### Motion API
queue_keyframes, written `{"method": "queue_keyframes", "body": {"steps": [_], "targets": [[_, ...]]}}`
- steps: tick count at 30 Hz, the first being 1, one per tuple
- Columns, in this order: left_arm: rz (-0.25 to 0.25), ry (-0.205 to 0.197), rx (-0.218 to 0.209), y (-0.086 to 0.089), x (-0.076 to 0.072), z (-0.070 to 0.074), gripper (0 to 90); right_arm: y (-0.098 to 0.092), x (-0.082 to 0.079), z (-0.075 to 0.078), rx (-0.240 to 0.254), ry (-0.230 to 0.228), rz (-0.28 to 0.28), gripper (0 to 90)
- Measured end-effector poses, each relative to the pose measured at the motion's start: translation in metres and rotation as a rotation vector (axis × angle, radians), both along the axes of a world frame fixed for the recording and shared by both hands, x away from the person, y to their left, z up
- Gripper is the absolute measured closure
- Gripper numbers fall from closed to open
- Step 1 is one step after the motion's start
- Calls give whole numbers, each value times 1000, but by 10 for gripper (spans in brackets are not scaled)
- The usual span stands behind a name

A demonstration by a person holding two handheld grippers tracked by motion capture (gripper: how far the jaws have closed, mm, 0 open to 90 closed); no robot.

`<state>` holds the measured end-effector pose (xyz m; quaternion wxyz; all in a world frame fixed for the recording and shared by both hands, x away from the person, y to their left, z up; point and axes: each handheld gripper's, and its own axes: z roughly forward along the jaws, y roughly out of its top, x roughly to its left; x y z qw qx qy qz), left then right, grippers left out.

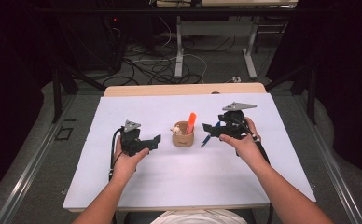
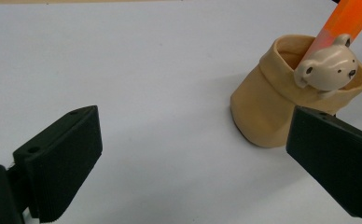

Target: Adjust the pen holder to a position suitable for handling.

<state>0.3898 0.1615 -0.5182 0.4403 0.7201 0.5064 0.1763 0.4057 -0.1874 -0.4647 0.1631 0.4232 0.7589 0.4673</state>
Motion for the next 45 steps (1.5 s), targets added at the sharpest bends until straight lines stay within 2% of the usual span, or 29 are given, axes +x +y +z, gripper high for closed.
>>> {"method": "queue_keyframes", "body": {"steps": [4, 10, 15, 21, 24, 27, 29, 31, 35, 38, 39, 45], "targets": [[9, -8, -13, 7, 1, 7, 33, -11, -6, -2, -30, -35, -21, 149], [28, -13, -20, 21, 3, 14, 33, -32, -14, -4, -33, -59, -66, 145], [46, -5, -18, 31, 5, 18, 33, -54, -19, -9, -29, -62, -115, 145], [72, 5, -35, 42, 8, 19, 32, -79, -19, -21, -18, -67, -166, 145], [79, 11, -17, 46, 9, 20, 32, -88, -16, -29, -8, -48, -176, 145], [85, 9, -8, 50, 10, 20, 32, -94, -15, -34, -31, -35, -190, 145], [81, 40, 5, 53, 11, 21, 31, -97, -15, -37, -46, -33, -199, 145], [92, 43, 3, 55, 12, 19, 30, -101, -15, -39, -48, -28, -204, 145], [78, 64, 43, 58, 15, 19, 30, -105, -15, -39, -44, -17, -219, 145], [71, 75, 90, 61, 16, 21, 38, -105, -16, -39, -33, -9, -225, 143], [78, 63, 93, 62, 17, 21, 44, -106, -16, -39, -36, -9, -226, 143], [82, 79, 119, 75, 18, 21, 83, -107, -15, -42, -29, 8, -218, 143]]}}
